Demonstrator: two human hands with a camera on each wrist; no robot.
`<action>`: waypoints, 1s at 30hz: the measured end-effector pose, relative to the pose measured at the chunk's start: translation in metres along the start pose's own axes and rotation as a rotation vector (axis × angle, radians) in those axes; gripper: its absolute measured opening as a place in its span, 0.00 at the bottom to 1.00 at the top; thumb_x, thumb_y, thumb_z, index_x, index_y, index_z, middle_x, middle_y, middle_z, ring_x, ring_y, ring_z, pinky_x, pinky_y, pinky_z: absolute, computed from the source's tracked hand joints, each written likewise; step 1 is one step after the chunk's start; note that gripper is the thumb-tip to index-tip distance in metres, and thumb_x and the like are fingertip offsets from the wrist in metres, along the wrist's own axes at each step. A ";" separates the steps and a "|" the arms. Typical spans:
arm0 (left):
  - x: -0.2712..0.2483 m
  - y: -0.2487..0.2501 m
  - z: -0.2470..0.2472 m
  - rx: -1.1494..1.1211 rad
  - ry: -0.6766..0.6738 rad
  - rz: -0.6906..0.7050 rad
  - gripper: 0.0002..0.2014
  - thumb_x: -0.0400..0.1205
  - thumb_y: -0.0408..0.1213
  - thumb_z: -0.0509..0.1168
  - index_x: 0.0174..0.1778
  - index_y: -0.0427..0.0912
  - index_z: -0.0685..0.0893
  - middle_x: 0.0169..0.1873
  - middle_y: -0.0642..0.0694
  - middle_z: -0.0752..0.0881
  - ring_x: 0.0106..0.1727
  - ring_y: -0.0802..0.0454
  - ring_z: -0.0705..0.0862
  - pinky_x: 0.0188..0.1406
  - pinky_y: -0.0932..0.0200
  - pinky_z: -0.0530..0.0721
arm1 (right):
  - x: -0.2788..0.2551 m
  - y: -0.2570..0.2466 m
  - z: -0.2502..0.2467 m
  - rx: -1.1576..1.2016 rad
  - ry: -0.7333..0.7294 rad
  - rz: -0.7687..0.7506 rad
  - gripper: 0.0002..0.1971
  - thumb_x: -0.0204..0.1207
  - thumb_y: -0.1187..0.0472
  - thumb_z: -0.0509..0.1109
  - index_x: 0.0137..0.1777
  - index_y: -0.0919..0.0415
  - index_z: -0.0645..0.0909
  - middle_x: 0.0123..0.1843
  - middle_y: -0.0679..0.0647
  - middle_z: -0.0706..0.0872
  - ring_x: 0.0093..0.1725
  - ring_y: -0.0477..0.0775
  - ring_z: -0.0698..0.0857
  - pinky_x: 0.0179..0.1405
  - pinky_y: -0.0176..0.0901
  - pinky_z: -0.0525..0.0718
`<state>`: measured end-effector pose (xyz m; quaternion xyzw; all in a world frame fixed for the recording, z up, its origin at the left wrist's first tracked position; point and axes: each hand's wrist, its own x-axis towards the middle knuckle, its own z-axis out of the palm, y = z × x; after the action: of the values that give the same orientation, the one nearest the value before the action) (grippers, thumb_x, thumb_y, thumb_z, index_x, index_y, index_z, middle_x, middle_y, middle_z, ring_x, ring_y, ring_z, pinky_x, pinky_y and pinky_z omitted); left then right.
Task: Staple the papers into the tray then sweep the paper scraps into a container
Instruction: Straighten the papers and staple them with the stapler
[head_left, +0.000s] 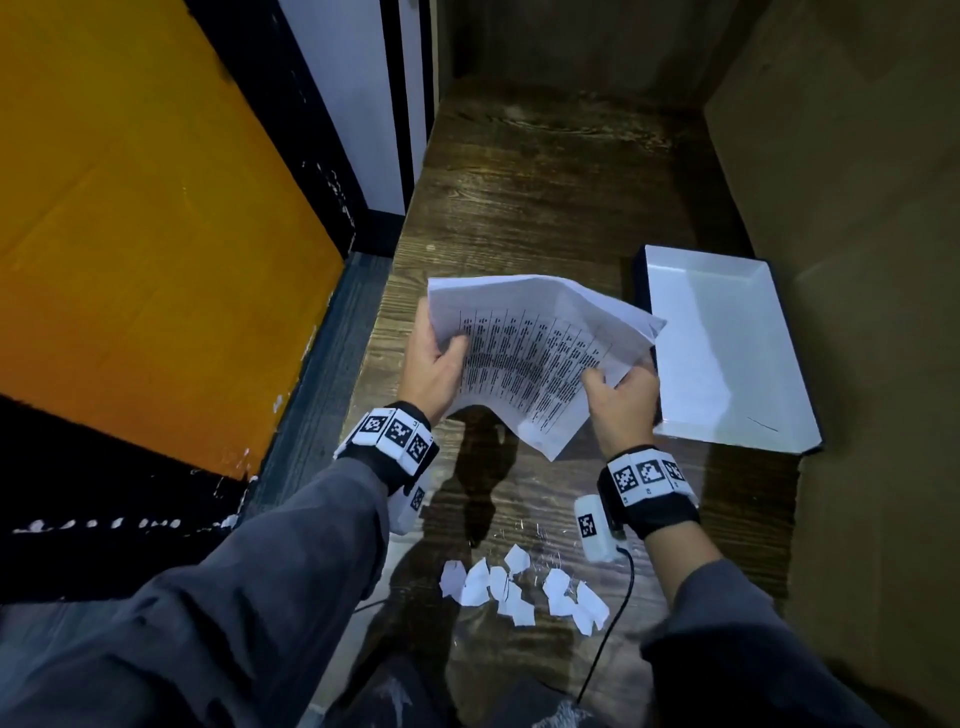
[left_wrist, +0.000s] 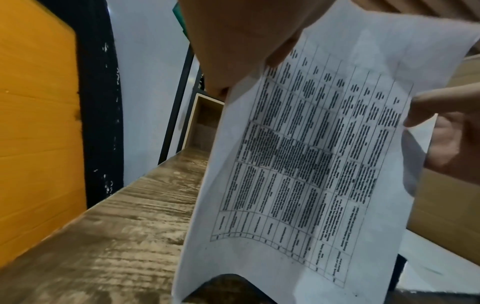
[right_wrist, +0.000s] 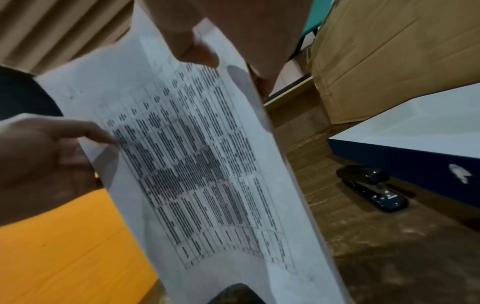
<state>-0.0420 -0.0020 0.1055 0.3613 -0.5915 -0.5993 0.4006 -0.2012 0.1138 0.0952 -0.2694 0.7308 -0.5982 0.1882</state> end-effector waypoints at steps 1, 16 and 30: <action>0.000 -0.002 0.000 0.011 0.000 0.001 0.25 0.78 0.27 0.57 0.54 0.68 0.70 0.54 0.49 0.81 0.58 0.52 0.82 0.58 0.49 0.86 | -0.001 0.003 0.002 -0.003 0.011 0.005 0.15 0.73 0.75 0.66 0.59 0.66 0.78 0.51 0.59 0.87 0.45 0.41 0.85 0.33 0.16 0.79; 0.059 -0.037 -0.015 0.260 -0.059 -0.242 0.24 0.79 0.22 0.58 0.72 0.37 0.68 0.62 0.48 0.79 0.62 0.52 0.80 0.69 0.48 0.79 | 0.060 0.050 0.029 -0.185 -0.295 0.205 0.15 0.74 0.76 0.64 0.58 0.62 0.73 0.58 0.65 0.85 0.50 0.60 0.85 0.41 0.43 0.83; 0.093 -0.129 -0.020 0.147 0.013 -0.657 0.25 0.73 0.32 0.65 0.68 0.46 0.72 0.66 0.47 0.80 0.67 0.45 0.77 0.67 0.49 0.73 | 0.072 0.128 0.053 -0.188 -0.370 0.372 0.19 0.78 0.78 0.56 0.59 0.53 0.72 0.60 0.56 0.85 0.59 0.57 0.85 0.62 0.55 0.83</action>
<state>-0.0696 -0.0974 -0.0200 0.5642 -0.4825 -0.6499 0.1627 -0.2477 0.0463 -0.0380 -0.2514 0.7733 -0.4236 0.3991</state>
